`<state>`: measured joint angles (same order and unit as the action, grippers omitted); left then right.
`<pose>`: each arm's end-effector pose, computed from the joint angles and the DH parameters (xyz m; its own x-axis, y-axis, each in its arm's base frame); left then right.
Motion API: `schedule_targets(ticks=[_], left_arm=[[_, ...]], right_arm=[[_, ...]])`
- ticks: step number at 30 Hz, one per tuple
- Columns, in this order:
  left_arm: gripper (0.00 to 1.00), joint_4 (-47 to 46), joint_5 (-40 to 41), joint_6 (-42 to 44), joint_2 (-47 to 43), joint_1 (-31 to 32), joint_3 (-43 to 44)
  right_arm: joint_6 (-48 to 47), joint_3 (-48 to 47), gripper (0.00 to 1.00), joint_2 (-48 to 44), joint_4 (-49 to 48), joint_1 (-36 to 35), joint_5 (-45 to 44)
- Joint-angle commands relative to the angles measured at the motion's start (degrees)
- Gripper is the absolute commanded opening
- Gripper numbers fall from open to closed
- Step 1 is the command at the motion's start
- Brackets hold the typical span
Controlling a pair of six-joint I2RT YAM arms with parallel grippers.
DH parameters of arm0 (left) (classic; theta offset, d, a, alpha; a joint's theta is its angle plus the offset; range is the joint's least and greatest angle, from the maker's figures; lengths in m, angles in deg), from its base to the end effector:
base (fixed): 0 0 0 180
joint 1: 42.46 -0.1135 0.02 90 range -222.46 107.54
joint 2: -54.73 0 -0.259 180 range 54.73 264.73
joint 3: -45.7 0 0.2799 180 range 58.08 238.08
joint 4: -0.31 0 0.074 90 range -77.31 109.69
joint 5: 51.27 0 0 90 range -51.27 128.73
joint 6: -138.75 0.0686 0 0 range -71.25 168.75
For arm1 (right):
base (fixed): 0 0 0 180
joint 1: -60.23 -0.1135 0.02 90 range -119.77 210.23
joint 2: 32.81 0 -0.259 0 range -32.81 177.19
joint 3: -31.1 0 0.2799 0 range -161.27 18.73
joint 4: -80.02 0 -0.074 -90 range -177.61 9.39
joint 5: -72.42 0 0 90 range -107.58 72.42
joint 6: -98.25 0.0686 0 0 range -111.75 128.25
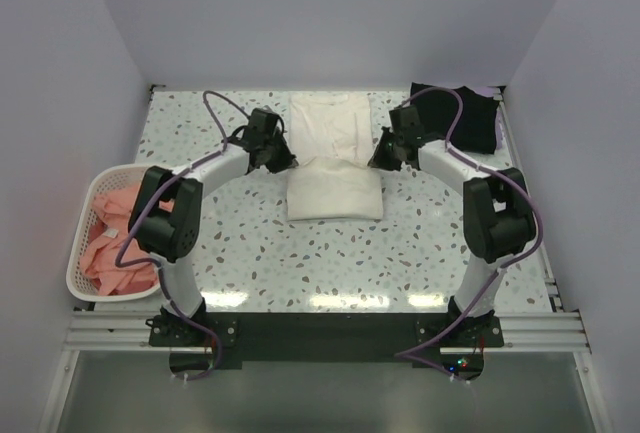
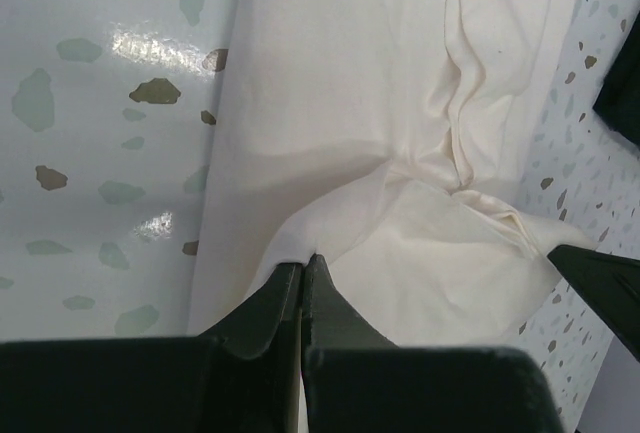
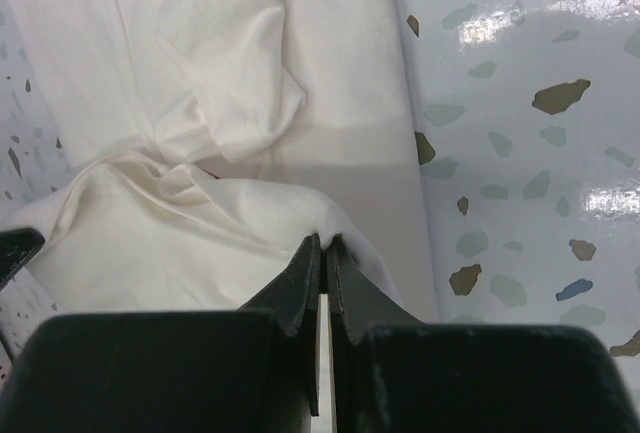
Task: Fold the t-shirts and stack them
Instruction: Fold the tshirt
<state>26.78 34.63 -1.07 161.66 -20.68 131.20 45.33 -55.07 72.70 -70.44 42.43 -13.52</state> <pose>0.4174 -0.1721 0.1533 -0.7613 -0.5165 -0.3920 -0.2589 0.7965 -0.5464 0.4241 0.1413 0.1631 -0.7828 0.3803 -0.4925 0.1538 0.8852 0.4391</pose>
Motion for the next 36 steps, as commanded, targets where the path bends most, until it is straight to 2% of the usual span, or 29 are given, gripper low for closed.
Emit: schedule_targets(ticks=[1, 36], left_arm=[[0.0, -3.2, -1.1, 1.7, 1.2, -1.4, 2.5], [0.02, -10.3, -9.3, 3.1, 11.6, -5.9, 11.2]], right_arm=[[0.3, -3.4, 0.0, 1.2, -2.6, 0.8, 0.8], [3.3, -11.5, 0.0, 11.5, -8.6, 5.5, 7.1]])
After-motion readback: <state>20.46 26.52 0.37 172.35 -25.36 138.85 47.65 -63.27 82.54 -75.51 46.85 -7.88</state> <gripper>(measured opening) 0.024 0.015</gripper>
